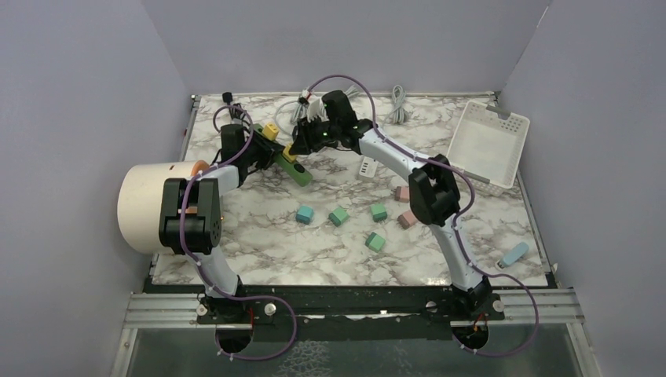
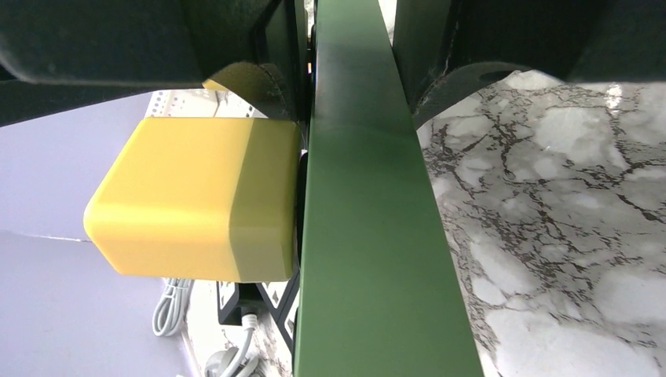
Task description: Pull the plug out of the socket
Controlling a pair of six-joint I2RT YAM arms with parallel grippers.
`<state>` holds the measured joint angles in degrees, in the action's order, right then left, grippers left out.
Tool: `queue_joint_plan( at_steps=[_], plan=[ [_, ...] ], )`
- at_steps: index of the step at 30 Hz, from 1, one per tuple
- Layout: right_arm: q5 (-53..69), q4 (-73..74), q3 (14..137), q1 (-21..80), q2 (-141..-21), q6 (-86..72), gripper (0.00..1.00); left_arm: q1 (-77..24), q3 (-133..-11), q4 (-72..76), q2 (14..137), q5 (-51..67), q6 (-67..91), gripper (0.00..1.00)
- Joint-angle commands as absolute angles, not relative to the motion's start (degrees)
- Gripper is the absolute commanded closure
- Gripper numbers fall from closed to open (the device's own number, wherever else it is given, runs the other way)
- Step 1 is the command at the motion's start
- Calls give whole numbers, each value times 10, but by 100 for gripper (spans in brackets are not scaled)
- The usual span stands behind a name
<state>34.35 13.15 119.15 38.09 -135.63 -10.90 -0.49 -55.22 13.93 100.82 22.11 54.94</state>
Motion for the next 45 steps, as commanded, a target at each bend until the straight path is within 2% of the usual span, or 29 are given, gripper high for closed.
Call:
queue_joint_plan(
  at_steps=[1, 9, 14, 17, 22, 25, 28, 29, 32, 33, 38, 45],
  plan=[
    [407, 98, 1185, 356, -1288, -127, 99, -8, -549, 181, 987, 229, 536, 100],
    [433, 78, 1204, 319, -1207, -136, 99, -8, -545, 171, 992, 216, 529, 100],
    [426, 40, 1162, 313, -1163, -156, 99, -8, -556, 148, 995, 203, 521, 100],
    [359, 62, 1149, 330, -1134, -103, 99, -8, -562, 133, 999, 196, 519, 100],
    [179, 141, 1167, 416, -1117, 54, 99, -8, -570, 124, 1008, 195, 520, 100],
    [229, 118, 1135, 402, -1105, 6, 99, -8, -576, 123, 1010, 193, 523, 100],
    [477, -30, 1056, 312, -1109, -212, 99, -8, -583, 117, 1011, 194, 520, 100],
    [514, -73, 1048, 296, -1116, -250, 99, -8, -585, 115, 1011, 194, 518, 100],
    [406, 83, 1102, 324, -1125, -112, 99, -8, -588, 109, 1006, 190, 512, 100],
    [407, 100, 1097, 324, -1126, -102, 99, -7, -590, 107, 1004, 188, 508, 100],
    [492, 159, 1040, 284, -1157, -85, 99, 1, -588, 119, 993, 193, 507, 100],
    [534, 317, 1073, 282, -1277, -13, 99, 10, -585, 146, 982, 219, 503, 100]
  ],
)
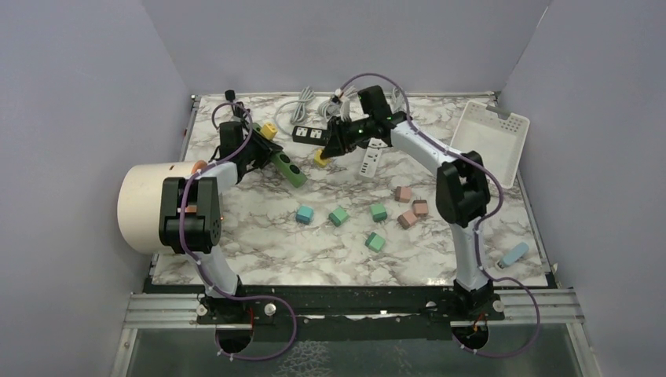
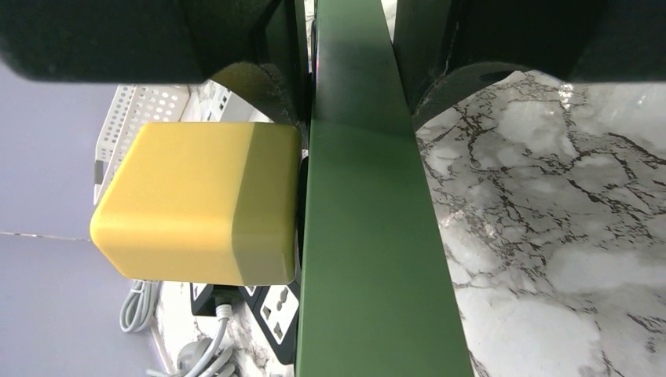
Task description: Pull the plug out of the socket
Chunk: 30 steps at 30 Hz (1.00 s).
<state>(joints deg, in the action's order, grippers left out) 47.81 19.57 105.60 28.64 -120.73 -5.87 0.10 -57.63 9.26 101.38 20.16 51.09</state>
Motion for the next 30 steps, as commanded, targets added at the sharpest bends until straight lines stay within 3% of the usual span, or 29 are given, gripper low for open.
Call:
queue_joint_plan(
  at_steps=[1, 6, 9, 12, 14, 15, 21, 26, 30],
  plan=[
    [538, 330, 1080, 281, -1296, -10, 99, 10, -584, 152, 981, 224, 502, 100],
    [542, 322, 1082, 282, -1348, -30, 99, 10, -580, 176, 978, 260, 503, 100],
    [525, 315, 1082, 282, -1363, -45, 86, 11, -585, 179, 956, 275, 486, 100],
    [488, 336, 1097, 283, -1371, -44, 65, 11, -592, 179, 950, 292, 470, 100],
    [462, 340, 1100, 283, -1361, -41, 30, 11, -598, 178, 948, 304, 459, 100],
    [449, 336, 1099, 283, -1351, -41, 25, 11, -600, 178, 947, 307, 453, 100],
    [378, 238, 1082, 284, -1255, -79, 23, 11, -613, 178, 941, 332, 426, 100],
    [325, 57, 1030, 299, -1167, -144, 27, 1, -622, 162, 925, 325, 396, 100],
    [306, 24, 1061, 331, -1162, -153, 27, -12, -629, 149, 918, 317, 376, 100]
  ],
)
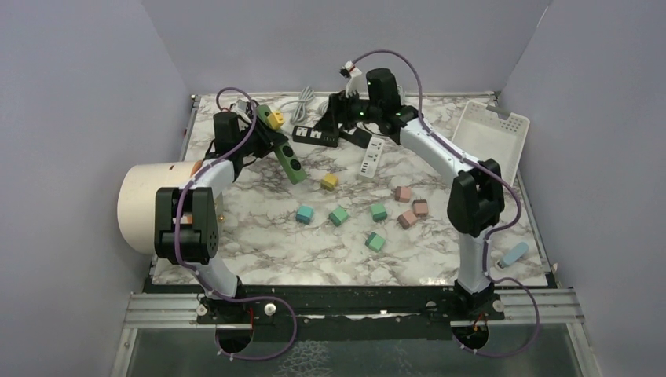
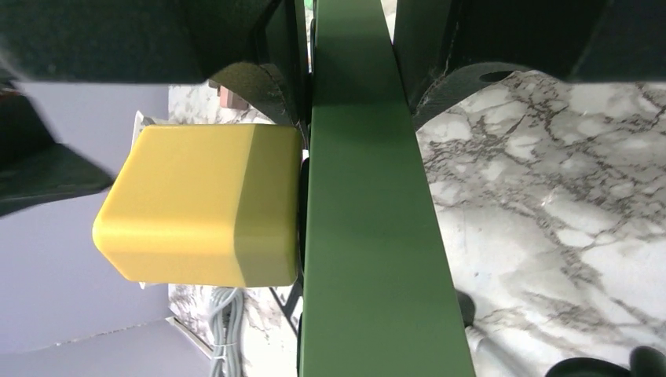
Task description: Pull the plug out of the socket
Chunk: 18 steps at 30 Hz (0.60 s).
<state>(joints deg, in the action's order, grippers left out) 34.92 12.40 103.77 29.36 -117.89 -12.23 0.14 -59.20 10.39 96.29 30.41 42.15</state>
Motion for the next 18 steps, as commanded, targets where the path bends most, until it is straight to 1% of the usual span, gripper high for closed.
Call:
queue_joint_plan(
  at_steps=[1, 5, 10, 14, 18],
  plan=[
    [304, 35, 1082, 338, -1173, -154, 27, -16, -629, 148, 916, 316, 372, 100],
    [292, 78, 1171, 364, -1219, -150, 28, -29, -631, 144, 913, 311, 362, 100],
    [269, 91, 1227, 388, -1255, -147, 30, -41, -635, 138, 908, 311, 349, 100],
    [238, 95, 1242, 393, -1267, -146, 32, -43, -635, 135, 903, 311, 343, 100],
    [199, 72, 1204, 394, -1248, -145, 32, -44, -635, 130, 899, 310, 336, 100]
  ],
)
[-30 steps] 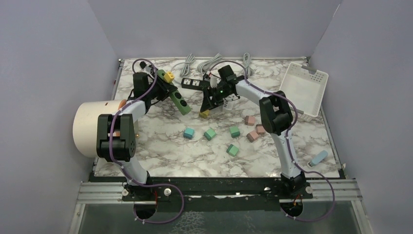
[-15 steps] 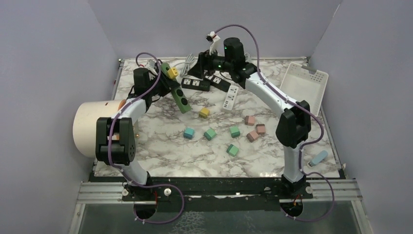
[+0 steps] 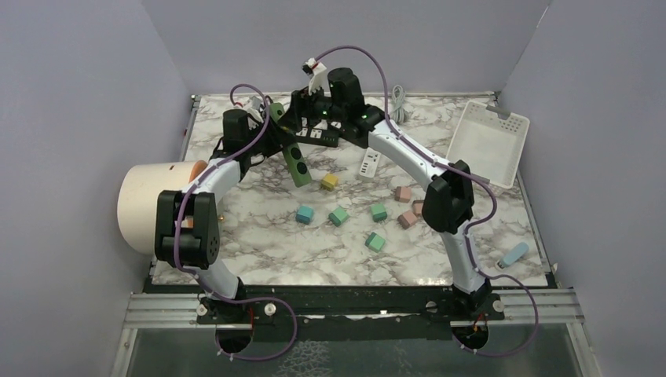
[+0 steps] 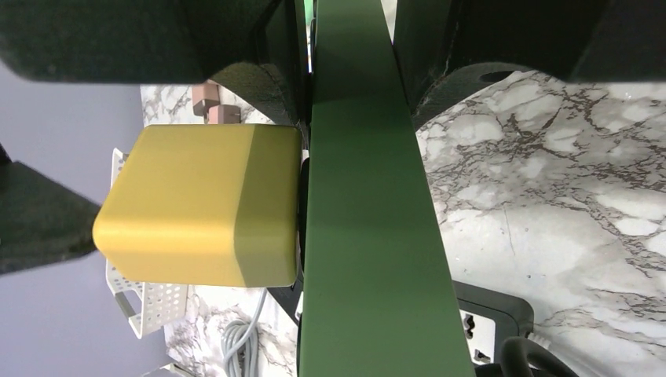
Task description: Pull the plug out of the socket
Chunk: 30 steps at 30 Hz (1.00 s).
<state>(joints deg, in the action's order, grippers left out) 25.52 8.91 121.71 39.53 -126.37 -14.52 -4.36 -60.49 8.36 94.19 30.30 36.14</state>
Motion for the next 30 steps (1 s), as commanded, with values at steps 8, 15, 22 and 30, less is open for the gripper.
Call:
queue_joint_plan(
  at_steps=[8, 15, 22, 30],
  plan=[
    [193, 85, 1227, 395, -1270, -145, 34, -44, -634, 132, 895, 316, 336, 100],
    [205, 112, 1293, 396, -1323, -157, 42, -44, -633, 134, 894, 324, 334, 100],
    [209, 123, 1316, 400, -1356, -171, 45, -44, -631, 138, 889, 324, 332, 100],
    [215, 130, 1325, 401, -1359, -176, 99, -44, -631, 131, 892, 317, 331, 100]
  ],
)
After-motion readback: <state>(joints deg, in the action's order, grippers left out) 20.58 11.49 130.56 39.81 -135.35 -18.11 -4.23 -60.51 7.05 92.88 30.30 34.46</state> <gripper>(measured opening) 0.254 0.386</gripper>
